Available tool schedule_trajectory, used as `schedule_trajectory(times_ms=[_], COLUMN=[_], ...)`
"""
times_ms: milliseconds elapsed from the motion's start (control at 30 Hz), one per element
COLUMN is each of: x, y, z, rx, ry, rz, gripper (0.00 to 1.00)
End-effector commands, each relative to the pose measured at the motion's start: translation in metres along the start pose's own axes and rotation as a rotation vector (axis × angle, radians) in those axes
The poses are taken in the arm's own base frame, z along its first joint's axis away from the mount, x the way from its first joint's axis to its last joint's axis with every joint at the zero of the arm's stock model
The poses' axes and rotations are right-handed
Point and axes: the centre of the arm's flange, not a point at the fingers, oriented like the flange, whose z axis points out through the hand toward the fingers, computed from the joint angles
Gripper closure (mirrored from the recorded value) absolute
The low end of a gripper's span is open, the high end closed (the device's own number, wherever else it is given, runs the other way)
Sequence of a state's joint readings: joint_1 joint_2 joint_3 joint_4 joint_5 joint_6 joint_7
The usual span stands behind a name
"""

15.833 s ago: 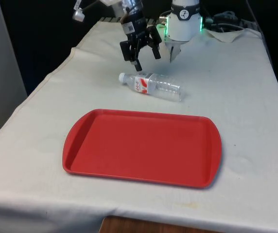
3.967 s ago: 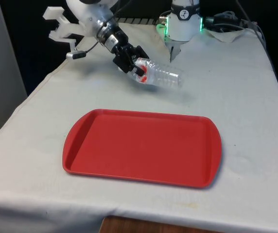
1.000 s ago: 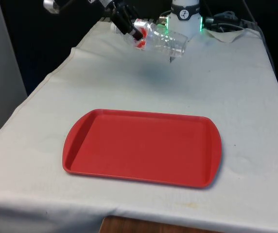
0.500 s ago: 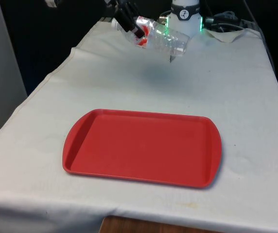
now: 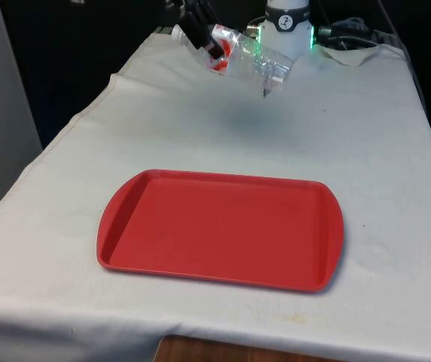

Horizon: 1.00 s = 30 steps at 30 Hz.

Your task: Place the bottle upright on the tray.

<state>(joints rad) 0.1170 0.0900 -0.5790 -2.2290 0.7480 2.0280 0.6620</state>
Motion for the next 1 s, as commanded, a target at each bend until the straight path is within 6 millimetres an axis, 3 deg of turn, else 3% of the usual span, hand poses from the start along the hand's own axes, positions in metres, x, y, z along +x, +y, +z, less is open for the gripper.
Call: schedule_trajectory(times_ms=[0, 967], x=[-0.002, -0.025], y=[-0.003, -0.029], z=[-0.001, 0.001], rx=[-0.003, -0.081], ry=[0.022, 0.166], rz=[0.001, -0.066], gripper=[1.00, 1.00])
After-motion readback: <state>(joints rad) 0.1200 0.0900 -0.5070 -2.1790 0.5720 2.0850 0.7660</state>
